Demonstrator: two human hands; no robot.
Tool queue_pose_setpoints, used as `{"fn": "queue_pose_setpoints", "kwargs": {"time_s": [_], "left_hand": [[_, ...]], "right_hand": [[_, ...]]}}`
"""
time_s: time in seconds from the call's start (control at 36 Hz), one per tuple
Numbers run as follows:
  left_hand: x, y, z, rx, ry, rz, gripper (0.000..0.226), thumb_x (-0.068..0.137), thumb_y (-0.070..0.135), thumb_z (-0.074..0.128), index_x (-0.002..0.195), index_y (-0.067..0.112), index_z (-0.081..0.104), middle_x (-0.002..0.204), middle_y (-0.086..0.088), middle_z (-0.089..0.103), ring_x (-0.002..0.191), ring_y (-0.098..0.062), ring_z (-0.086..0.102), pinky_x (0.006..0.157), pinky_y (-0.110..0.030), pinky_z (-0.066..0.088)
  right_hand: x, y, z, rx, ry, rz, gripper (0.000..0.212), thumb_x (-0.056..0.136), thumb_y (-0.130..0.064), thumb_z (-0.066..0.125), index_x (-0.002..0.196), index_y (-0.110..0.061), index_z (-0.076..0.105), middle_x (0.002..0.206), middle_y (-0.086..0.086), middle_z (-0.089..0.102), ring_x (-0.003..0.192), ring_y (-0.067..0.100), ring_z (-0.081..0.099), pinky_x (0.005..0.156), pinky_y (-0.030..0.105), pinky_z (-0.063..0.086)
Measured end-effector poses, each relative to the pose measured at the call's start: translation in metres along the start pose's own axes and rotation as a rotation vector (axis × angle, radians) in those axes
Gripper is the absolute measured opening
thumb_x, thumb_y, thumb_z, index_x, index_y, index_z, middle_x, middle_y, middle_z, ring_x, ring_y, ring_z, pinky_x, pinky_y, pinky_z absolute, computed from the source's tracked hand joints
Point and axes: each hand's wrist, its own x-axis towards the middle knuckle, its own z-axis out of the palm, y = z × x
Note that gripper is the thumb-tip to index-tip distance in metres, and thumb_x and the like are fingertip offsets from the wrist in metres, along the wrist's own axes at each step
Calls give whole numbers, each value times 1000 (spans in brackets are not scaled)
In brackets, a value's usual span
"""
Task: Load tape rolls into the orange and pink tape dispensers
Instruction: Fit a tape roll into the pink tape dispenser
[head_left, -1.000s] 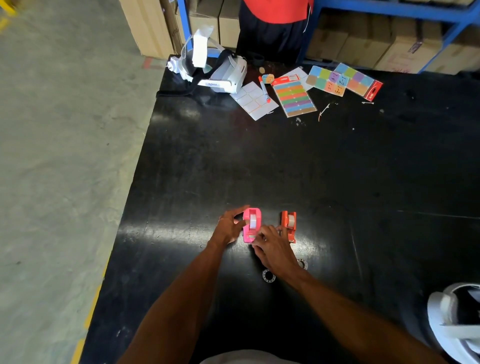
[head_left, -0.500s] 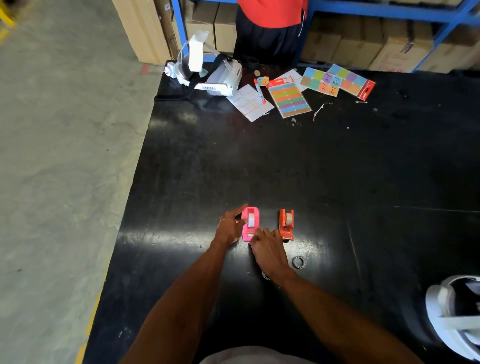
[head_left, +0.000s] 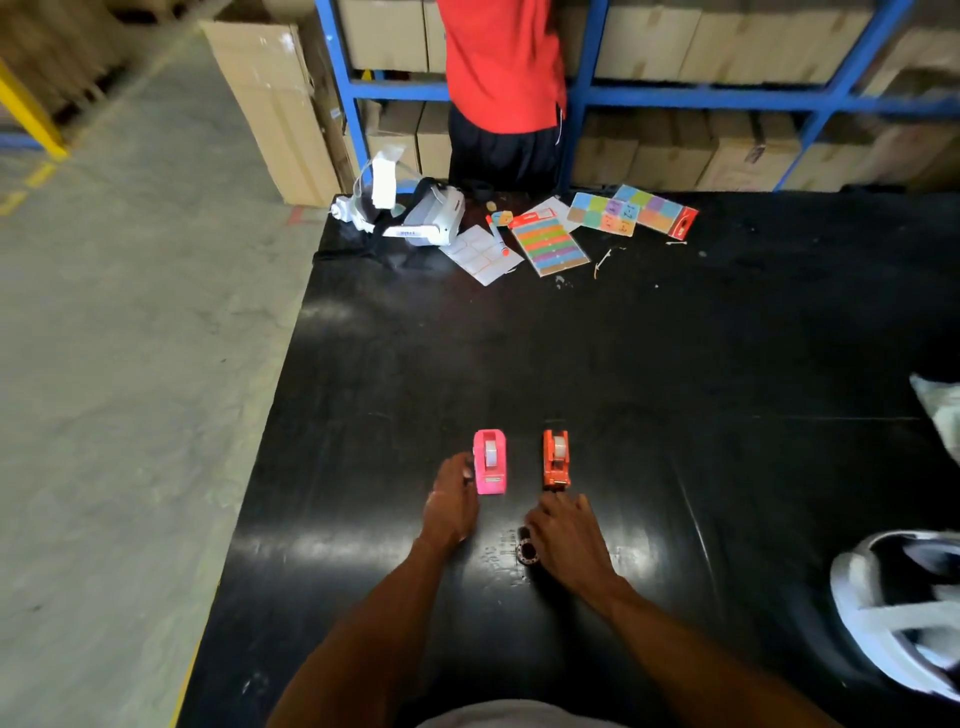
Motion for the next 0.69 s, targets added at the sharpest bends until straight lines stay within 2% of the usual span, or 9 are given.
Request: {"fn": "queue_pose_setpoints", "kwargs": {"time_s": [0.11,0.19,0.28,0.33,0.42,0.47,0.58,0.64,0.69], "left_hand": [[-43,17,5,42,45,84,17,94,26,41,105,26,54,105,-1,65,94,-24,63,82,-39,52],[-62,19,18,56,2,100,16,92,28,42,104,28,52,99,2,67,89,-23,64,78,-35,52],[-73,22,30,152,-154,126,33,85,27,51,118,30,51,114,3,61,100,-19,62,86,-32,51],[-73,19,42,314,-277,185,55,78,35,58,132,24,46,129,0,49,113,-21,57,94,-34,49],[-76,18,58,391,-357,148,75,74,45,63,142,29,35,143,3,36,127,-21,46,99,-42,49],[-80,17,66,409,-358,146,70,76,42,67,139,30,38,140,3,38,125,-19,46,97,-41,50],[-85,11,72,415,-317,163,35,83,20,64,115,26,52,119,1,48,106,-19,56,86,-36,53],[-88,7,70,405,-307,158,28,85,20,60,112,26,54,116,1,51,102,-19,58,85,-35,52],[-89,0,62,388,-304,136,28,87,23,60,114,26,54,119,0,52,102,-19,58,86,-32,50]], "right_hand": [[-21,21,0,-93,76,115,9,76,-22,78,75,-25,69,81,-2,64,78,22,63,71,37,45],[-32,38,4,-126,77,204,10,77,-20,78,79,-22,69,83,2,63,79,24,61,72,39,45],[-36,49,1,-97,11,292,12,86,-20,70,98,-18,67,100,6,63,91,27,62,78,41,47],[-38,53,1,-30,-64,307,28,89,-18,64,117,-18,61,118,8,56,106,30,60,85,42,49],[-41,56,6,52,-220,315,52,90,-13,59,139,-29,46,139,5,41,124,31,49,94,46,49],[-44,58,12,96,-237,326,51,93,-11,53,139,-31,46,141,5,40,125,30,47,94,46,50],[-53,55,21,191,-233,254,34,95,-11,48,127,-23,51,131,8,48,111,27,55,90,39,52],[-55,51,22,257,-245,256,31,97,-14,47,127,-20,52,127,9,50,105,29,58,86,39,51],[-52,43,22,275,-284,183,30,98,-17,48,127,-19,53,123,7,51,101,28,59,83,37,50]]}}
